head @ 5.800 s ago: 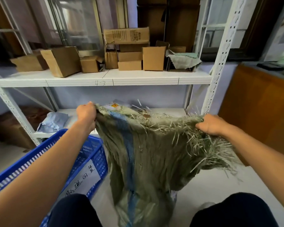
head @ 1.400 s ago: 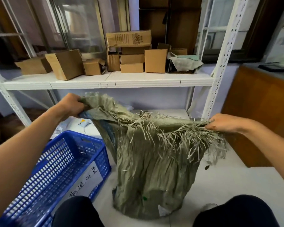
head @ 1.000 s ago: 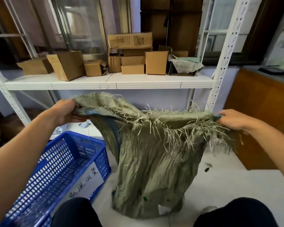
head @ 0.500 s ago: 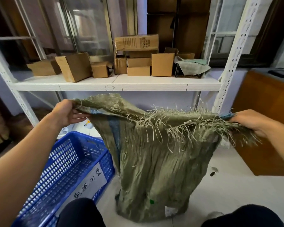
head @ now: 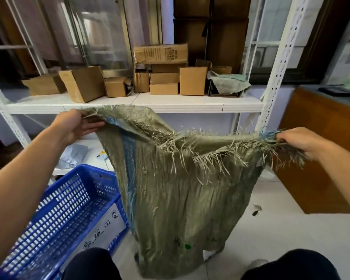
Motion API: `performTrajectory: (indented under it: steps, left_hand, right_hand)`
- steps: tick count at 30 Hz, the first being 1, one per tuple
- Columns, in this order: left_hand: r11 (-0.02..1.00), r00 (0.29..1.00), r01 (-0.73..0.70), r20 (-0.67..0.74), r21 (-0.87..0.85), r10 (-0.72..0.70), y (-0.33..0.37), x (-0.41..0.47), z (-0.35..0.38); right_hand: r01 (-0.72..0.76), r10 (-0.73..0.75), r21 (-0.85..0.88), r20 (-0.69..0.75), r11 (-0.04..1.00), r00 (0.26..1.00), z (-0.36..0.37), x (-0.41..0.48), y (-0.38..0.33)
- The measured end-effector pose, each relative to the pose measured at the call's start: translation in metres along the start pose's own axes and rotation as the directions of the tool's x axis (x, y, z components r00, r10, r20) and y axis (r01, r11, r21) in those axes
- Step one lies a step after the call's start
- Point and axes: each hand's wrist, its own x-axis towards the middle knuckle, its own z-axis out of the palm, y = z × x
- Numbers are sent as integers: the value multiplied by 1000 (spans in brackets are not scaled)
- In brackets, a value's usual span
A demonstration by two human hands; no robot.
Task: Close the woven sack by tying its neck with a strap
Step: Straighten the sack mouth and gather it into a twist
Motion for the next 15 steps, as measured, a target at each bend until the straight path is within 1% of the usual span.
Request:
performTrajectory:
  steps: [2,4,6,9,12,15]
  left_hand:
    - [999,999,-48,-19,-7,48,6,1,0]
    - [996,996,-91,-25,-17,91,12,3,-3]
    - [991,991,-133,-34,-35,131,18,6,-6]
    - [991,990,-127,-72,-47,124,20,7,-8]
    - [997,992,-57,-112,-58,50,9,8,-8]
    - [998,989,27,-141,-53,-34,-13,11,-6]
  right_hand:
    - [33,-32,59,-19,998,999,-7,3,-5]
    - [60,-59,178,-14,982,998,-18,5,-13]
    - [79,-76,253,-24,964,997,-26,10,-20]
    - [49,-62,346,25,937,998,-37,4,-30]
    - [5,-28,311,67,950,997,-39,10,-22]
    - [6,-15,177,50,984,999,-29,9,-9]
